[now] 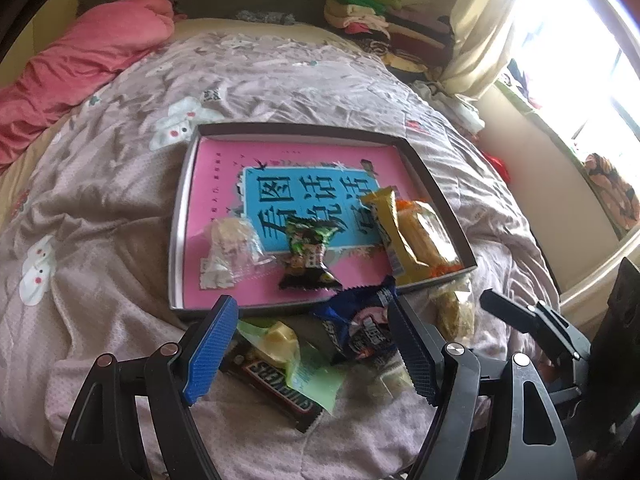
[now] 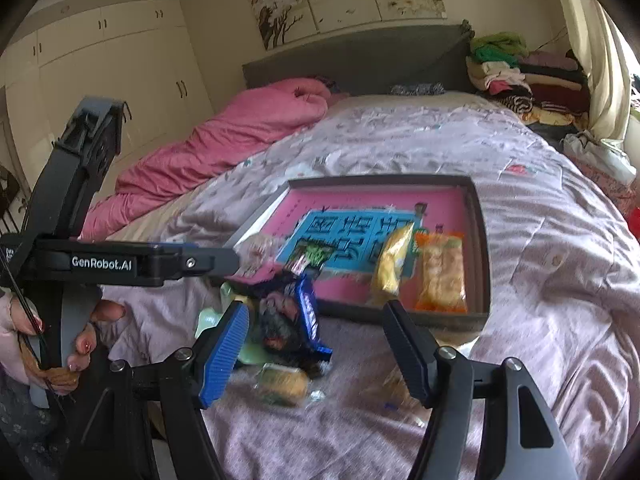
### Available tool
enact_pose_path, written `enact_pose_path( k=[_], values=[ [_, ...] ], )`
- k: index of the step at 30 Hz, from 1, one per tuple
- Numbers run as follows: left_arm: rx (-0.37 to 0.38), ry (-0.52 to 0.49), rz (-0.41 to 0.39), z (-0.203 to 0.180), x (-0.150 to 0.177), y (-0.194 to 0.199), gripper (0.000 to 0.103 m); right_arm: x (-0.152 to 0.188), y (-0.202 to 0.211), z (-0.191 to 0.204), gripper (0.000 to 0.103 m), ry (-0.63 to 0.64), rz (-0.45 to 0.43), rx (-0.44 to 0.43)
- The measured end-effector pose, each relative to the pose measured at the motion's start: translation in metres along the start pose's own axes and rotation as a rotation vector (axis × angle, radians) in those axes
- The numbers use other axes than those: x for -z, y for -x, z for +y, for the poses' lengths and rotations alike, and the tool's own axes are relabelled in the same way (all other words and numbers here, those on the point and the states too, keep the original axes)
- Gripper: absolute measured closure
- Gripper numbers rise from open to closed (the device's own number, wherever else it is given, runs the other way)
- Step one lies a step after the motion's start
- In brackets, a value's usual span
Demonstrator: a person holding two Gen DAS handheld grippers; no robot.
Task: Organize snacks
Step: 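Withdraw both open tools from the tray back to the snack pile, then grasp the round bagged bun with the right tool while the left tool grasps the blue Oreo packet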
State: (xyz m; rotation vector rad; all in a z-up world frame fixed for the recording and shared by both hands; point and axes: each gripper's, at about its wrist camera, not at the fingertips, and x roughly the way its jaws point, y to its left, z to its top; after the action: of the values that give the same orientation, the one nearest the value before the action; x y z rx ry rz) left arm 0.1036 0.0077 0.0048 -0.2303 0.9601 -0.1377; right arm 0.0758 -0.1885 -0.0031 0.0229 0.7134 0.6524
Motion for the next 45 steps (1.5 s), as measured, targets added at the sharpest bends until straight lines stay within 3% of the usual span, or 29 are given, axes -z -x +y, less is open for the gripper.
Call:
enact_pose_path(
  k=[17, 27, 36, 45],
  values=[
    [0.013, -0.017, 0.036, -0.01, 0.011, -0.011, 0.025, 0.027, -0.025, 0.022, 0.034, 0.018, 0.142, -0.006],
    [0.023, -0.003, 0.053, -0.008, 0.014, -0.019, 0.025, 0.039, -0.045, 0.022, 0.034, 0.024, 0.215, 0.055],
    [0.024, 0.015, 0.071, -0.01, 0.018, -0.028, 0.025, 0.044, -0.058, 0.02, 0.034, 0.001, 0.231, 0.049],
    [0.028, 0.031, 0.077, -0.013, 0.016, -0.035, 0.025, 0.046, -0.065, 0.013, 0.051, -0.036, 0.245, 0.016]
  ],
)
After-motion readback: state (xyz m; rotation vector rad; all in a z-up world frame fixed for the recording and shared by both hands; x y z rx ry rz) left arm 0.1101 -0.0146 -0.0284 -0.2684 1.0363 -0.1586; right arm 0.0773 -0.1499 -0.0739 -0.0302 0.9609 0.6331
